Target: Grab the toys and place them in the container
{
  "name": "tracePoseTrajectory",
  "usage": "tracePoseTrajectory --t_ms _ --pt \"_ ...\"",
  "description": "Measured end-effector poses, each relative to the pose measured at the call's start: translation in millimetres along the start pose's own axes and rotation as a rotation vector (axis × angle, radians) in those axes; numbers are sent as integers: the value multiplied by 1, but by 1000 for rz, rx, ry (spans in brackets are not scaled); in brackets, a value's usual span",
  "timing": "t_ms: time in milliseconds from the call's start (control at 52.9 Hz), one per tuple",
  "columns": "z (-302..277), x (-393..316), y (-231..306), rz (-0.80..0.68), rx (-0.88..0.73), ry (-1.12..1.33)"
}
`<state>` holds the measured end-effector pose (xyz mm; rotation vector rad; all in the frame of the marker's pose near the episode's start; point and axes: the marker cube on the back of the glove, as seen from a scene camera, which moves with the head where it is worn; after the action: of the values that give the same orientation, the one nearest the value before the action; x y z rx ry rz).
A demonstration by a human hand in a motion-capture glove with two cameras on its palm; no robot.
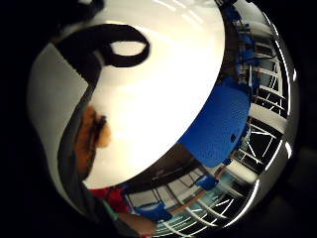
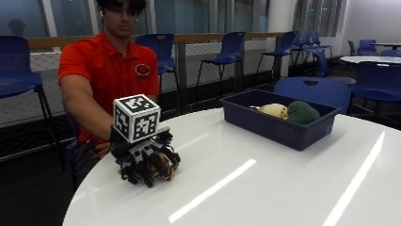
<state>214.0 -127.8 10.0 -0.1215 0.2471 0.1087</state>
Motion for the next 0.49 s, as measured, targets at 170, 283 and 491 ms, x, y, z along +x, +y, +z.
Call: tracePoseTrajectory --t_ms 170,283,491 --pt "5 0 4 6 87 5" --pt "8 0 5 25 154 -36" --pt "6 -3 0 44 228 -30"
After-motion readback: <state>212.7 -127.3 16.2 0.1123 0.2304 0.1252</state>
